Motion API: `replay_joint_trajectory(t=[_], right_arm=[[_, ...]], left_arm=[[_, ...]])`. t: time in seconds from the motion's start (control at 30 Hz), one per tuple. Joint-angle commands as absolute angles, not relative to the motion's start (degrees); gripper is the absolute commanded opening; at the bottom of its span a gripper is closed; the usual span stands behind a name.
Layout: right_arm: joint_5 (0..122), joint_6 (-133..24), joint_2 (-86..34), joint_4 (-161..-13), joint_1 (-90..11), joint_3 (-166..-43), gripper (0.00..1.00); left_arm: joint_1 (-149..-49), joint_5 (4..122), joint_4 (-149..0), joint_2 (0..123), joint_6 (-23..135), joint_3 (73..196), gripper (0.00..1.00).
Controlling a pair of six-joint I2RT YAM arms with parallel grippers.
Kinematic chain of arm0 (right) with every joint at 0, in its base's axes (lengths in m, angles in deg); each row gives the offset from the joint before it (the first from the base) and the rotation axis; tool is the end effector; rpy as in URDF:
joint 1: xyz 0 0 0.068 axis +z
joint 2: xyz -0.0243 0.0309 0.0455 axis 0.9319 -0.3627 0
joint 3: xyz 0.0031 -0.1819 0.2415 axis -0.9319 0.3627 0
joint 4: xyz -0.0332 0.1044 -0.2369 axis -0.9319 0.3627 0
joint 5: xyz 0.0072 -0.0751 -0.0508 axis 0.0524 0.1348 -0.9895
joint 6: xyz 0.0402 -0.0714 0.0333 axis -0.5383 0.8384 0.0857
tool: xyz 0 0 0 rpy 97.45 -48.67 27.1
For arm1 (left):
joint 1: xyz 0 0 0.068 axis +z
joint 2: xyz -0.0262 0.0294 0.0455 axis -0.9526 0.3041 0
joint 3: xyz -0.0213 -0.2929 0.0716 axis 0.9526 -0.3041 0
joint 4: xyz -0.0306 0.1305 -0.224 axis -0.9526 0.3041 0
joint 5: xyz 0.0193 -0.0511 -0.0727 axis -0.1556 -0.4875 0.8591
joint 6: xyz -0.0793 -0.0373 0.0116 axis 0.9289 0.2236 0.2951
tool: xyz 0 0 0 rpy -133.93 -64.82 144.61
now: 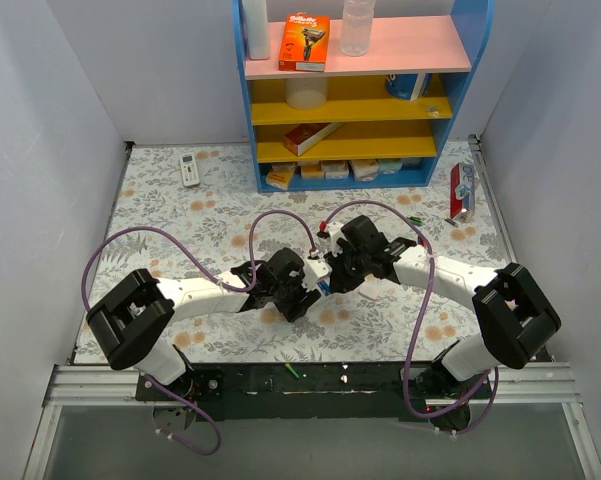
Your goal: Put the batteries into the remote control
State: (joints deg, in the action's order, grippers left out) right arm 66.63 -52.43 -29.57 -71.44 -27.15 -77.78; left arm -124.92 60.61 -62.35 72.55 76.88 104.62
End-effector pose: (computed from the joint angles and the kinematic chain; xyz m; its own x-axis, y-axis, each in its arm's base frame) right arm 0.2269 0.2247 0.1936 -0.6483 -0.4703 -0.5988 -0.7000 0.6776 0.2257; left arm 0.1800 -0.2487 0.1543 -0.8601 0.2521 -0.4434 0.4343 0.8178 -0.3775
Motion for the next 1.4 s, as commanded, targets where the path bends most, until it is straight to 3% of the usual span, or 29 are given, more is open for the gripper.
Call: replay_joint_trajectory(t=[0.0,1.37], right_arm=[[68.2,-56.7,-28.0,-74.8,-27.6,-76.7,0.24],[64.2,-67.1,-31.3,-77.7,-27.5,-74.5,0.17]], left_arm=[[-124.7,61.2,-62.1,72.7,76.8,105.7,0.35],[-124.7,61.6,-61.6,72.6,77.1,106.1,0.35]])
